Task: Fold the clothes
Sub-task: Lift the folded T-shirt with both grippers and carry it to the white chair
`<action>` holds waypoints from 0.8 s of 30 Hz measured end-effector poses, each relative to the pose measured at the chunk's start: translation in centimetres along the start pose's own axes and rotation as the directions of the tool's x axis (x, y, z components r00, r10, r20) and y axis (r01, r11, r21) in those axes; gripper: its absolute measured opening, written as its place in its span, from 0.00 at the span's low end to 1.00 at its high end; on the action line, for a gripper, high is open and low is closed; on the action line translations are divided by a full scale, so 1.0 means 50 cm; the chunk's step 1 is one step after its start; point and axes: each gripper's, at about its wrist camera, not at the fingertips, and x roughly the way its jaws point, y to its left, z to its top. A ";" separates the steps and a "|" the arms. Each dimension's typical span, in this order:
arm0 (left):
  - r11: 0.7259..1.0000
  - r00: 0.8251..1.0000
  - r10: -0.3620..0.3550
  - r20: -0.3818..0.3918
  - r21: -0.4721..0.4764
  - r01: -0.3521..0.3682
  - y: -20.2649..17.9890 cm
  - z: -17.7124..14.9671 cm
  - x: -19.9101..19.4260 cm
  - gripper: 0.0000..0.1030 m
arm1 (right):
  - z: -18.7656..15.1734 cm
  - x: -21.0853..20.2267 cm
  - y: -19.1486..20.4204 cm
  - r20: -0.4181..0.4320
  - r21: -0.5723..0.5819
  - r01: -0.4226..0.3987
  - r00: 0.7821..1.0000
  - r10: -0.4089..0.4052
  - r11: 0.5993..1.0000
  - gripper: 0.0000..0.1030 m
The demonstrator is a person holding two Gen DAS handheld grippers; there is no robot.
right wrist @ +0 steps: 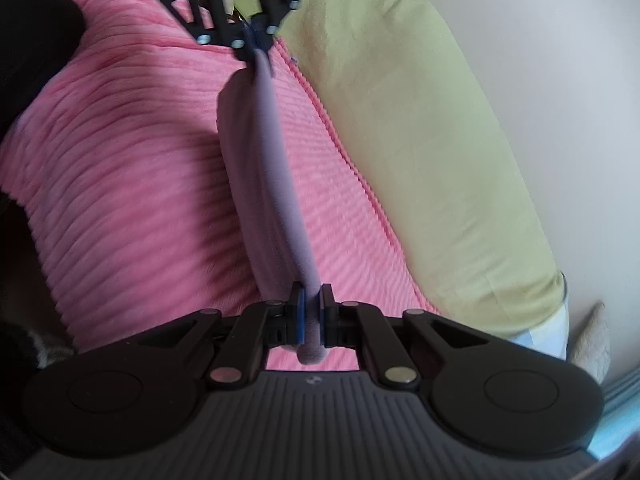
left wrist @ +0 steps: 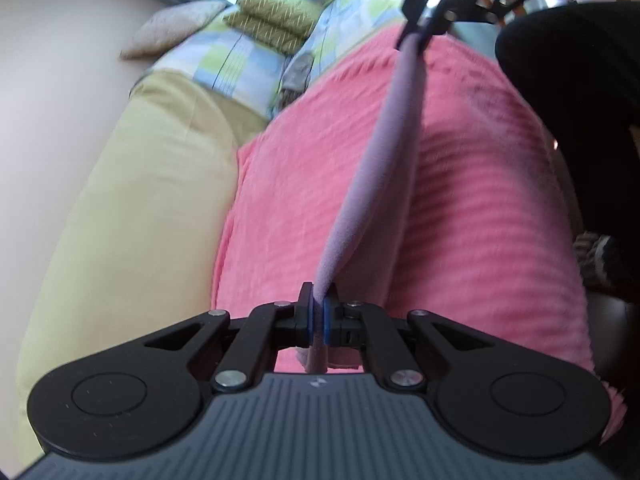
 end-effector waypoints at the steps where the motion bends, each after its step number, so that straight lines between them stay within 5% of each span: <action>1: 1.000 1.000 -0.001 0.002 0.003 0.001 -0.002 0.011 -0.003 0.02 | -0.012 -0.014 -0.002 0.000 0.000 0.001 1.000 -0.001 1.000 0.03; 10: 0.990 0.994 -0.074 0.082 0.124 0.063 -0.047 0.246 0.020 0.01 | -0.169 -0.116 -0.081 -0.043 0.126 0.078 0.996 -0.073 0.989 0.03; 13: 0.970 0.978 -0.131 0.162 0.222 0.094 -0.060 0.363 0.060 0.01 | -0.274 -0.168 -0.105 -0.166 0.241 0.168 0.978 -0.129 0.956 0.03; 15: 0.945 0.948 -0.189 0.255 0.308 0.106 -0.077 0.481 0.096 0.01 | -0.326 -0.193 -0.115 -0.237 0.283 0.215 0.960 -0.149 0.935 0.03; 19: 0.913 0.866 -0.259 0.429 0.402 0.073 -0.109 0.687 0.143 0.01 | -0.478 -0.290 -0.174 -0.475 0.281 0.436 0.837 -0.270 0.855 0.03; 22: 0.913 0.762 -0.280 0.584 0.408 0.023 -0.161 0.854 0.181 0.01 | -0.562 -0.360 -0.214 -0.615 0.202 0.600 0.693 -0.376 0.774 0.03; 24: 0.909 0.718 -0.312 0.623 0.415 0.035 -0.206 0.908 0.207 0.01 | -0.608 -0.398 -0.219 -0.692 0.146 0.678 0.590 -0.416 0.720 0.04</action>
